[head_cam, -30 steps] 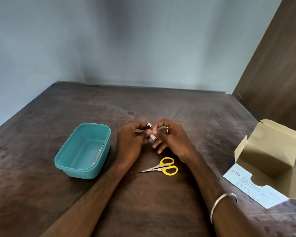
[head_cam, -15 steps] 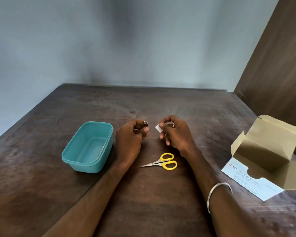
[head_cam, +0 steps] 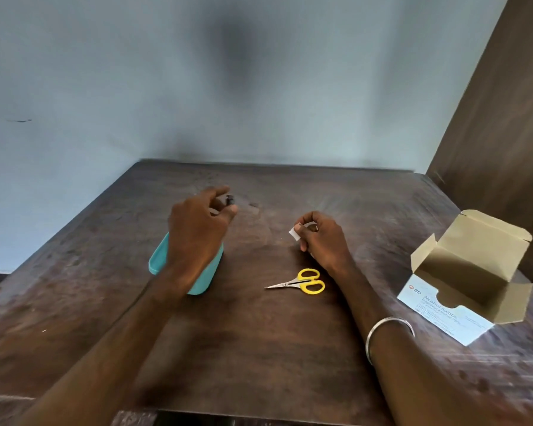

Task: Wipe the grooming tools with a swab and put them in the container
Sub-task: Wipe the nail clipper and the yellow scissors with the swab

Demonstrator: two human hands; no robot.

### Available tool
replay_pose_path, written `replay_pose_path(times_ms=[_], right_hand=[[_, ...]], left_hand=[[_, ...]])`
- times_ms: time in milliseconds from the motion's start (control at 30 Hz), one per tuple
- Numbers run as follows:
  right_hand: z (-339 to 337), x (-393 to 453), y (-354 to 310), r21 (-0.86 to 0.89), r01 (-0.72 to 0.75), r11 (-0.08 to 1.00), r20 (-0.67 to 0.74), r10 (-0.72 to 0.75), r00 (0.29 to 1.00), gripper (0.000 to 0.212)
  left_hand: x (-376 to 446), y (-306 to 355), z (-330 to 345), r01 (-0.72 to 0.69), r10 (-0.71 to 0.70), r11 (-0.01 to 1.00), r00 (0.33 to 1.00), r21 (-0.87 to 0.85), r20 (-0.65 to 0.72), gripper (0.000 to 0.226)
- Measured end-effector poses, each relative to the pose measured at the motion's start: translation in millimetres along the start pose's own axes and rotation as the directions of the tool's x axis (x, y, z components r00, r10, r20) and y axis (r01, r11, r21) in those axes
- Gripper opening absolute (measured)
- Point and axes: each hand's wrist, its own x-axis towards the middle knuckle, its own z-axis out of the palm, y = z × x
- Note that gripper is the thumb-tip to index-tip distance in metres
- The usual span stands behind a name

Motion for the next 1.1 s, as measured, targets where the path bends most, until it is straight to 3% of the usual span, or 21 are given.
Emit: replay_pose_path(times_ms=[200, 367, 600, 667, 767, 867, 967, 1100], right_hand=[[-0.4, -4.1, -1.2, 0.001, 0.017, 1.000, -0.017, -0.017, 1.000, 0.006], [0.0, -4.6, 0.0, 0.010, 0.026, 1.000, -0.021, -0.025, 0.999, 0.007], [0.4, -4.1, 1.9, 0.034, 0.027, 0.999, -0.023, -0.026, 0.999, 0.007], [0.3, -3.8, 2.3, 0.041, 0.027, 0.999, -0.023, -0.027, 0.999, 0.007], [0.1, -3.4, 3.1, 0.043, 0.025, 0.999, -0.024, -0.024, 0.999, 0.007], [0.0, -2.8, 3.7, 0.050, 0.023, 0.998, -0.024, -0.022, 0.999, 0.008], [-0.3, -2.7, 3.9, 0.065, 0.023, 0.998, -0.023, -0.022, 0.999, 0.008], [-0.8, -3.3, 3.2, 0.107, 0.025, 0.994, -0.018, -0.023, 1.000, 0.007]], left_hand=[[10.1, -24.7, -24.1, 0.094, -0.203, 0.907, 0.951, 0.410, 0.231, 0.030], [8.4, -32.5, -17.9, 0.113, -0.360, 0.856, 0.830, 0.504, 0.425, 0.036], [10.1, -29.2, -14.6, 0.071, -0.366, 0.828, 0.819, 0.556, 0.442, 0.040], [10.9, -26.9, -14.4, 0.052, -0.323, 0.831, 0.855, 0.553, 0.406, 0.037], [5.6, -16.8, -13.6, -0.060, -0.120, 0.809, 0.957, 0.585, 0.265, 0.031], [-7.4, 6.6, -9.4, -0.197, 0.108, 0.821, 0.975, 0.536, 0.192, 0.019], [-18.3, 27.3, 8.2, -0.289, 0.119, 0.849, 0.920, 0.443, 0.374, 0.020], [-32.5, 35.2, 47.0, -0.340, -0.018, 0.846, 0.751, 0.410, 0.660, 0.027]])
